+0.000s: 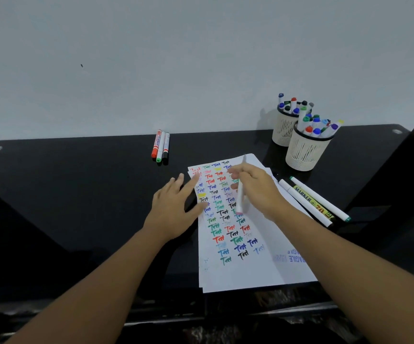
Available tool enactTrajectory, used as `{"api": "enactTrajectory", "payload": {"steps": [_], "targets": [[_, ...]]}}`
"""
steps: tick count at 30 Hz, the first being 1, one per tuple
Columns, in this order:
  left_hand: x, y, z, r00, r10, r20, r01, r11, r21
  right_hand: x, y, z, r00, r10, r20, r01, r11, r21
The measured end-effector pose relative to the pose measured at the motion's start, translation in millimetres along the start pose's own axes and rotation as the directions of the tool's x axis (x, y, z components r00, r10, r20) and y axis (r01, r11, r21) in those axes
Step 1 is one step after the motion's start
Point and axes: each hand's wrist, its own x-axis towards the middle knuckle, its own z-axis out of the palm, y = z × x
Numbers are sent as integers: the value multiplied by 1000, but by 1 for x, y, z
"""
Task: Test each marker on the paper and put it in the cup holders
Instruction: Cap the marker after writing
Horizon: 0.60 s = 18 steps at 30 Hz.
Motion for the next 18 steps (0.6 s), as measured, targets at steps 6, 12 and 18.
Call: {"api": "enactTrajectory", "payload": {"steps": [6,12,18], "targets": [[-4,-1,-6,966,72,247,-123,972,198,-15,21,-9,996,-83,19,83,996,-8],[-6,-2,-4,976,98,194,-140,966,217,-23,21,-2,989,-140,-47,142,988,62],[-4,-5,-1,976,102,191,-147,960,238,-22,20,-14,976,-78,-202,110,982,153]]}}
